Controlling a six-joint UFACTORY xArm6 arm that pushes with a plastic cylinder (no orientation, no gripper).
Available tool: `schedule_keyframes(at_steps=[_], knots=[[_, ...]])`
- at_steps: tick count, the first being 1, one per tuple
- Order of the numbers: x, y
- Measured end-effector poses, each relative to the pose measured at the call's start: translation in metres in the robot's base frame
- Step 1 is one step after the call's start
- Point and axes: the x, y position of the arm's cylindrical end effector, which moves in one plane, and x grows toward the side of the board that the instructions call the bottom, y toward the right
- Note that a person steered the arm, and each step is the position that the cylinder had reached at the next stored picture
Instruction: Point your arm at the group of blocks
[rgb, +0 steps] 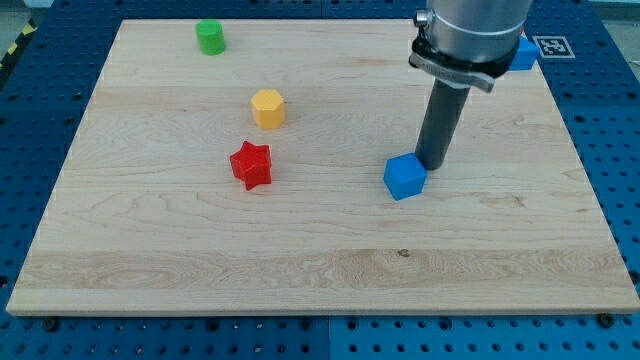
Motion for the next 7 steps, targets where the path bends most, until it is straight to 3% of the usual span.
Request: schedule_keyframes(at_steps=[2, 3, 5, 7], knots=[[-0.048, 0.014], [-0.048, 0.071], [-0.047, 0.09], [-0.036, 0.144]])
